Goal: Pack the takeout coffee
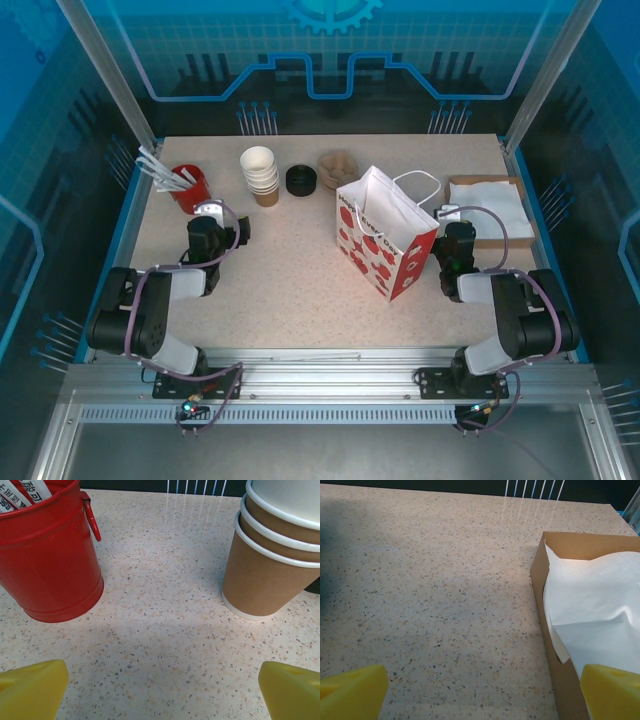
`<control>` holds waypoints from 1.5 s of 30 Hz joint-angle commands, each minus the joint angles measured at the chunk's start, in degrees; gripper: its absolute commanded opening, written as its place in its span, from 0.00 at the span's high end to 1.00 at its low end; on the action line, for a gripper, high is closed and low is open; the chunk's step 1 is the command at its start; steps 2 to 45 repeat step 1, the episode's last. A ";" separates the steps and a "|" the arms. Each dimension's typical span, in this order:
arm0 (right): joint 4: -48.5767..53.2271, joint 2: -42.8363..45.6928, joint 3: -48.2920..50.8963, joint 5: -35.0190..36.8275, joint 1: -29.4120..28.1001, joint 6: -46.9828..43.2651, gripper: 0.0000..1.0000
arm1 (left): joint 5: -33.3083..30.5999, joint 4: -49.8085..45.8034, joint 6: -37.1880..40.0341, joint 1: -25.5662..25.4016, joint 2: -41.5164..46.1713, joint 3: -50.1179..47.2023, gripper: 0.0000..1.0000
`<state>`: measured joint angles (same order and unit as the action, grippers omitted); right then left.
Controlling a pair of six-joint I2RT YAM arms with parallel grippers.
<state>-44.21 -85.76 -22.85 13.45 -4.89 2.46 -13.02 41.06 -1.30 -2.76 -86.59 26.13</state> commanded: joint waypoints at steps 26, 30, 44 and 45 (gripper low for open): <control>-1.76 -0.38 -0.44 0.87 -0.56 -0.70 0.00 | 1.07 1.92 0.86 0.59 0.28 -0.20 0.01; -1.76 -0.38 -0.44 0.87 -0.56 -0.70 0.00 | 1.07 1.92 0.86 0.59 0.28 -0.20 0.01; -1.76 -0.38 -0.44 0.87 -0.56 -0.70 0.00 | 1.07 1.92 0.86 0.59 0.28 -0.20 0.01; -1.76 -0.38 -0.44 0.87 -0.56 -0.70 0.00 | 1.07 1.92 0.86 0.59 0.28 -0.20 0.01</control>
